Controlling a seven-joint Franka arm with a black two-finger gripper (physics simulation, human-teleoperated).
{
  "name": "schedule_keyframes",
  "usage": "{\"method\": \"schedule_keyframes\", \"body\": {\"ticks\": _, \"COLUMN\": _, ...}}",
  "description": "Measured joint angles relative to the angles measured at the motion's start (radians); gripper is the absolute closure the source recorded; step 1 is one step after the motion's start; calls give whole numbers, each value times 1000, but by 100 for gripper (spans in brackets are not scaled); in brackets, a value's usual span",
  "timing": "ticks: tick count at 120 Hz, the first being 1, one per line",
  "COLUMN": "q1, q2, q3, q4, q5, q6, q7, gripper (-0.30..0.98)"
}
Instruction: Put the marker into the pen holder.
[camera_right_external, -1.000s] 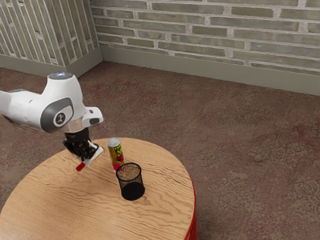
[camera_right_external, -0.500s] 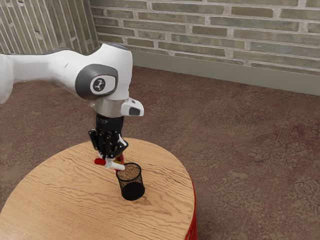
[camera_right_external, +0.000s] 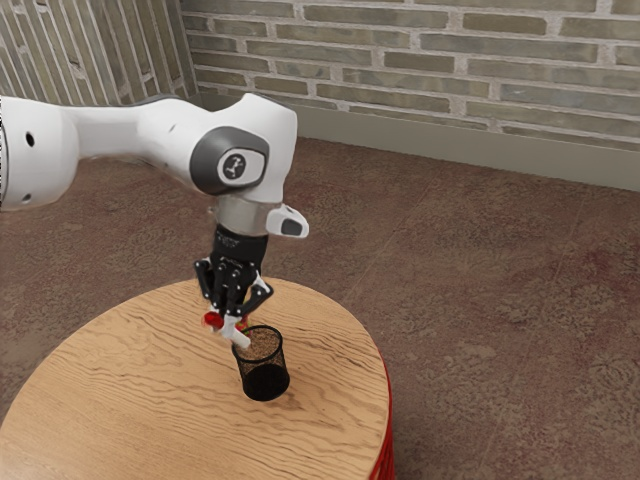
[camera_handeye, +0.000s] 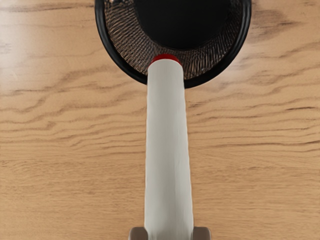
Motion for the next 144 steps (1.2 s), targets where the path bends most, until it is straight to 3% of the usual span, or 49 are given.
{"method": "schedule_keyframes", "body": {"ticks": 67, "q1": 16, "q2": 250, "q3": 2, "q4": 103, "q5": 30, "q6": -9, "q7": -16, "gripper": 78}}
{"method": "schedule_keyframes", "body": {"ticks": 81, "q1": 6, "q2": 258, "q3": -5, "q4": 112, "q5": 23, "q6": -12, "q7": -18, "gripper": 54}}
{"method": "schedule_keyframes", "body": {"ticks": 99, "q1": -7, "q2": 247, "q3": -9, "q4": 150, "q5": 62, "q6": -57, "q7": -20, "gripper": 27}}
{"method": "schedule_keyframes", "body": {"ticks": 107, "q1": -2, "q2": 199, "q3": -9, "q4": 184, "q5": 71, "q6": -93, "q7": -14, "gripper": 19}}
{"method": "schedule_keyframes", "body": {"ticks": 124, "q1": 28, "q2": -36, "q3": 5, "q4": 232, "q5": 51, "q6": -142, "q7": 57, "gripper": 10}}
{"method": "schedule_keyframes", "body": {"ticks": 144, "q1": 39, "q2": -149, "q3": 81, "q4": 303, "q5": 40, "q6": -168, "q7": 190, "gripper": 5}}
